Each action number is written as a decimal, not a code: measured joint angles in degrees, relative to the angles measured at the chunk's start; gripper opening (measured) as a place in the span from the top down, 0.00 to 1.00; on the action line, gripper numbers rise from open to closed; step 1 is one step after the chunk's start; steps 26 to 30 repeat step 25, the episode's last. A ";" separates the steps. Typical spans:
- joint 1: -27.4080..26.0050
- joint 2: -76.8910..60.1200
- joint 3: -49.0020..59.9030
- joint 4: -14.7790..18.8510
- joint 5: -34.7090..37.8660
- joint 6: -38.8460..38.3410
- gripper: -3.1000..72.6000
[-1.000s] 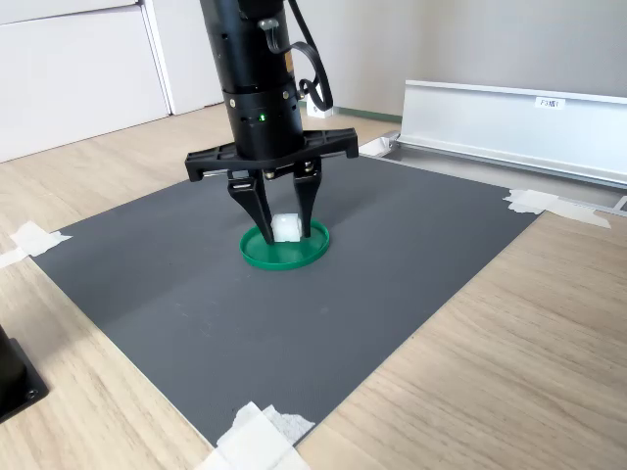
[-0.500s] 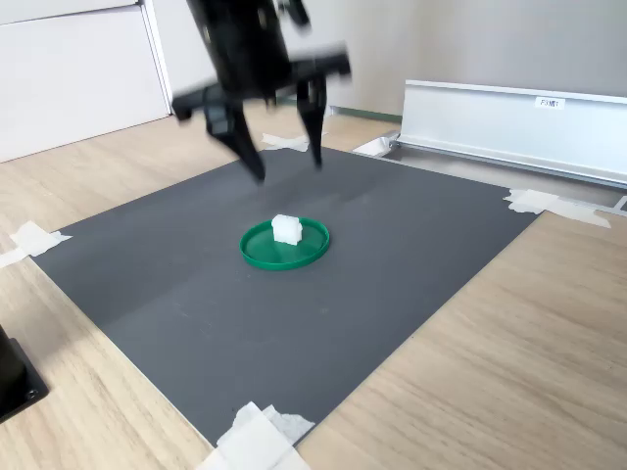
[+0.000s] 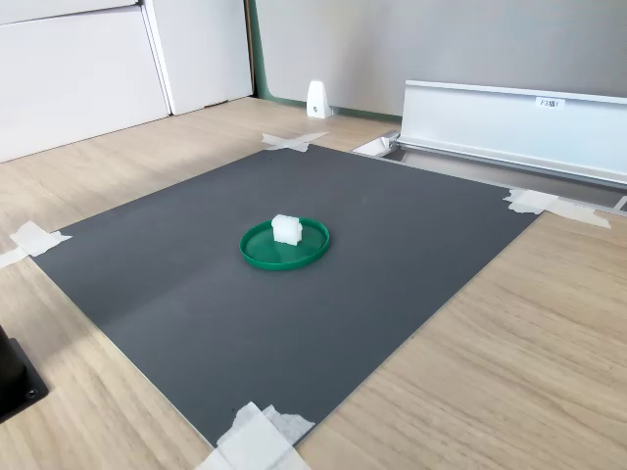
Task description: Grasp a white terminal and put it on the green lid.
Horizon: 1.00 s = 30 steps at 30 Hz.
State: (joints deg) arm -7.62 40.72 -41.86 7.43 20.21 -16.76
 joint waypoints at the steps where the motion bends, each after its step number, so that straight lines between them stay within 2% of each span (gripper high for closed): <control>1: 0.00 -2.14 2.21 -0.59 -1.06 3.25 0.96; 6: 0.00 -11.92 12.78 -4.23 -1.29 16.76 0.97; 10: 0.00 -18.31 20.60 -8.14 -1.15 22.49 0.97; 14: 0.00 -24.24 27.90 -9.00 -1.10 27.76 0.97; 22: 0.00 -35.16 36.52 -9.64 1.07 30.04 0.97; 30: 0.00 -38.20 37.58 -10.30 1.74 30.15 0.97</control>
